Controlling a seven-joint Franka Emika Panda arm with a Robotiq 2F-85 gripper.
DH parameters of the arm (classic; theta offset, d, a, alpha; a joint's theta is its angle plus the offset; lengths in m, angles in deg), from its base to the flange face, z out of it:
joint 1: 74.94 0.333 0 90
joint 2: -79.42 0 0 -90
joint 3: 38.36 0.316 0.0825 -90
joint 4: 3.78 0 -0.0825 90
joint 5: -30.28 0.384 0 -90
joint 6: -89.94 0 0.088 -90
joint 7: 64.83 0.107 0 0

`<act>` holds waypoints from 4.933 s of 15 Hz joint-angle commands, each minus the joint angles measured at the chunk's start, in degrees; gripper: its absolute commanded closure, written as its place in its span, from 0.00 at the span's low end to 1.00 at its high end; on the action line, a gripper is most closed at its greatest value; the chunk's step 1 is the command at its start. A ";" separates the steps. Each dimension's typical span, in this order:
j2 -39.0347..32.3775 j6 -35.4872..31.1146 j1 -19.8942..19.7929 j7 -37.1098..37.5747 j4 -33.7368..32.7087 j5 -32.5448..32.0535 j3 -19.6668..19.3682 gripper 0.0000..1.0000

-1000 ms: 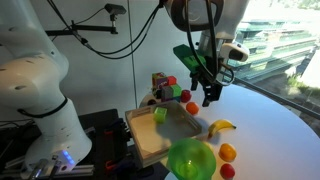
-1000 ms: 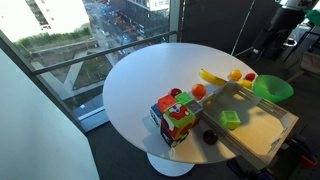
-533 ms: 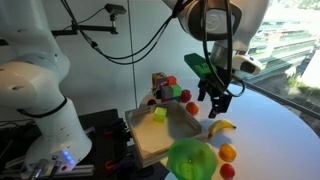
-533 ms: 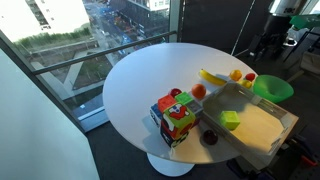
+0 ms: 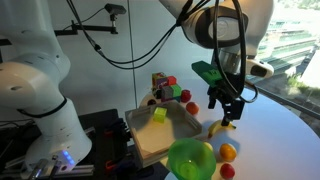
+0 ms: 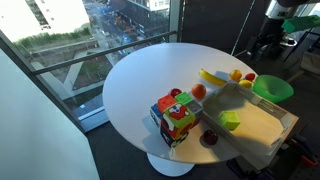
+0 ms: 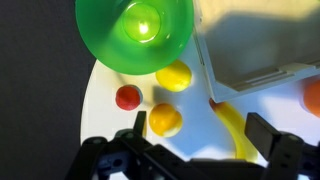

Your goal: Pick up the circular fruit on the top right and put it in the bowl

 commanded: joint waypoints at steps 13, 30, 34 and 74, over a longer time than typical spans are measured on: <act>-3.29 -0.53 -1.56 0.31 -2.42 0.20 0.32 0.00; -17.42 -8.38 -3.52 -0.49 -9.58 0.04 0.98 0.00; -19.73 -9.05 -3.69 -0.97 -11.30 -0.15 1.17 0.00; -17.92 -7.36 -6.10 -4.55 -10.25 1.56 3.25 0.58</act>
